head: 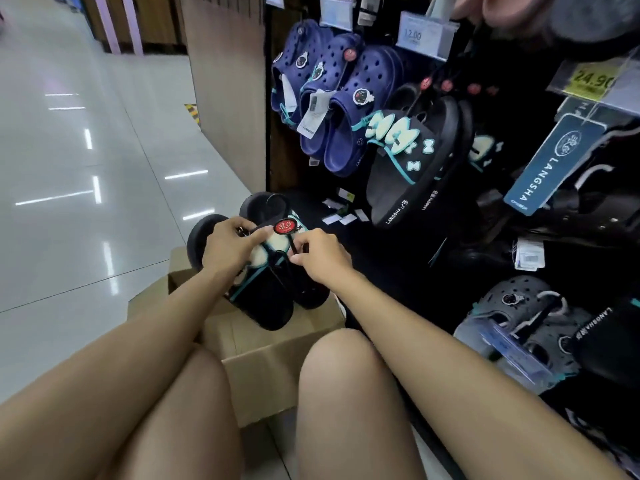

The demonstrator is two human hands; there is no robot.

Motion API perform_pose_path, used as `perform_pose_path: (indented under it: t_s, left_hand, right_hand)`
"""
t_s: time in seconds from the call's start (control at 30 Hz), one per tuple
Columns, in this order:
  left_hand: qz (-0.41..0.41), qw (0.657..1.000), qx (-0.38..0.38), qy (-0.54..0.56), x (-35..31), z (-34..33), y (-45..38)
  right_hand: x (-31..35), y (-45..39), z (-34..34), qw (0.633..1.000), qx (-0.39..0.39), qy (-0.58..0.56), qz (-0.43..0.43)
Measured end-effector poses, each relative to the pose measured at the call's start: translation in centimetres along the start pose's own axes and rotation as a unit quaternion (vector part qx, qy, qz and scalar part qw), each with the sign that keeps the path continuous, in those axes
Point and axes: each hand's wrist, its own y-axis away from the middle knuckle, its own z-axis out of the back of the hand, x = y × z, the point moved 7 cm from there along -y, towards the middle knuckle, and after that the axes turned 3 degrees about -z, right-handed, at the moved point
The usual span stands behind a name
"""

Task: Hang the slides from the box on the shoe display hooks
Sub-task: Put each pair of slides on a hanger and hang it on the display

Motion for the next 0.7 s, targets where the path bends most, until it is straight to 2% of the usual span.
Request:
perform_pose_path:
  t_s: [0.1,0.3,0.57,0.7]
  left_hand:
    - [0.012,1.000,-0.022,-0.001,0.7,1.2,0.0]
    - [0.039,0.998,-0.036,0.031,1.4,1.6,-0.3]
    - [0.073,0.992,0.021,0.103,0.5,-1.0,0.2]
    - [0.068,0.985,0.081,0.140,-0.2,-2.1,0.8]
  right_hand:
    - [0.6,-0.1,-1.3,1.000,0.002,-0.006,-0.019]
    - [0.6,0.5,-1.4,1.000,0.007,0.014,0.009]
    - [-1.3,1.2,-0.7,1.000,0.006,-0.011,0.006]
    - [-2.3,1.4,0.1,1.000,0.000,-0.012,0.005]
